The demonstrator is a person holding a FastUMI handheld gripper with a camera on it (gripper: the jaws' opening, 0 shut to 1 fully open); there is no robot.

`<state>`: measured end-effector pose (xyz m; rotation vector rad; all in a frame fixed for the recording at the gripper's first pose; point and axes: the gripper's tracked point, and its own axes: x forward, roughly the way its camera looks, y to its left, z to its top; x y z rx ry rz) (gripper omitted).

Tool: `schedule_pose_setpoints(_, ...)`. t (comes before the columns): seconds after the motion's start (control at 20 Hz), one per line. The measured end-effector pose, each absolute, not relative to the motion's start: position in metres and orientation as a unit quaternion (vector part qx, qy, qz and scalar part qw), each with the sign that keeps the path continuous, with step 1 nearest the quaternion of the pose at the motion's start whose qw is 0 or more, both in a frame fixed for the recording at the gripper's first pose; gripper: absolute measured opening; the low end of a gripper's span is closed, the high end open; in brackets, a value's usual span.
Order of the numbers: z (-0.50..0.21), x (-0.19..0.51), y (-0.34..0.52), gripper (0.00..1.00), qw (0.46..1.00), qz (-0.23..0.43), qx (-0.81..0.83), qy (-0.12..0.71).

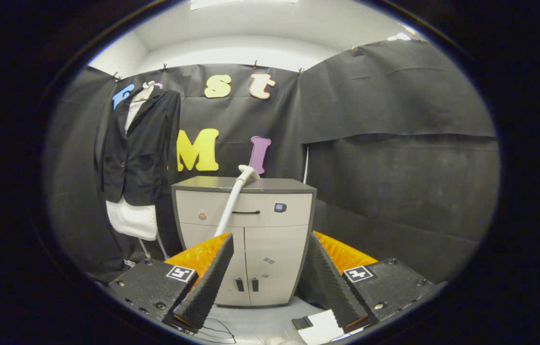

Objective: Iron the clothes twice with a garment steamer, once on the left side and once on the right side.

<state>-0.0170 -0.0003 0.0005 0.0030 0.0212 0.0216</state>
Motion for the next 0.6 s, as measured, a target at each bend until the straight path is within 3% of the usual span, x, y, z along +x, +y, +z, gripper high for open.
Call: schedule_pose_setpoints(0.6, -0.0028, -0.0079, 0.0062, 0.98, 1.000, 0.004, 0.001, 0.009)
